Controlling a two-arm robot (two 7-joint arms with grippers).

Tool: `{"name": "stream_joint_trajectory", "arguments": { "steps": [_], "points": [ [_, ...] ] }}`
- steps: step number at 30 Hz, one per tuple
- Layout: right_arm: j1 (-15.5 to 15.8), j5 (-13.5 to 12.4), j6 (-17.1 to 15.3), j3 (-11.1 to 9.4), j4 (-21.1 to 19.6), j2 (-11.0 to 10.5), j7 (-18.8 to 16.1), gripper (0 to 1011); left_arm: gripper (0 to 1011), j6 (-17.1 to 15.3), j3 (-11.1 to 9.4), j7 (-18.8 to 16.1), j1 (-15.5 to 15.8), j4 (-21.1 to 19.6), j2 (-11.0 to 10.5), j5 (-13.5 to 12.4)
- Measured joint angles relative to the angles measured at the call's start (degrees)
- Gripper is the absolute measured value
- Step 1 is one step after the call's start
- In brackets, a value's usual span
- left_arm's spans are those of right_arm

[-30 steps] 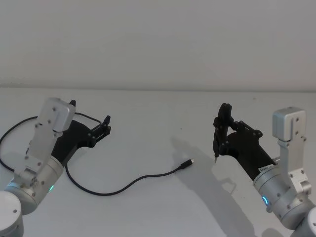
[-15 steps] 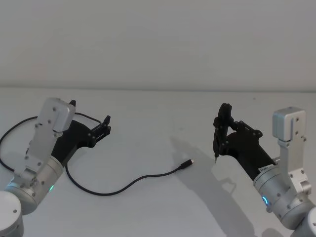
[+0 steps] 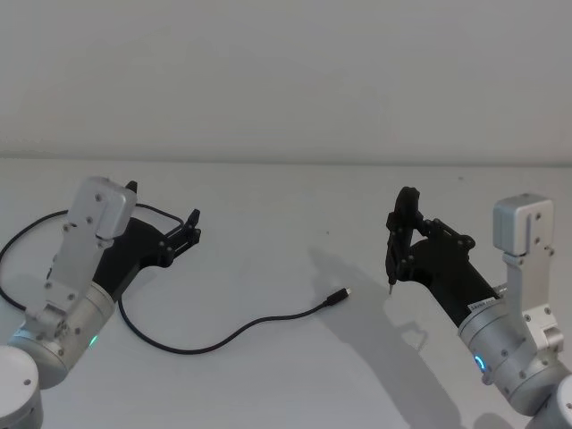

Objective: Pick up the data cable with the one hand.

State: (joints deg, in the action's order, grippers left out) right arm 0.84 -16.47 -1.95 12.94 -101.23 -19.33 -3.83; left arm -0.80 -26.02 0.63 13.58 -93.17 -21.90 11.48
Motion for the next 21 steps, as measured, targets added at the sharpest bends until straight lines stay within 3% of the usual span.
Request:
{"name": "stream_joint_trajectory", "arguments": {
  "steps": [10, 21],
  "points": [
    [0.00, 0.00, 0.00, 0.00, 0.00, 0.00, 0.00, 275, 1004, -0.70, -0.27, 1.74, 0.63, 0.02, -0.02, 0.36],
    [0.00, 0.00, 0.00, 0.00, 0.00, 0.00, 0.00, 275, 1004, -4.23, -1.53, 8.34, 2.68, -0.51, -1.02, 2.64]
  ]
}}
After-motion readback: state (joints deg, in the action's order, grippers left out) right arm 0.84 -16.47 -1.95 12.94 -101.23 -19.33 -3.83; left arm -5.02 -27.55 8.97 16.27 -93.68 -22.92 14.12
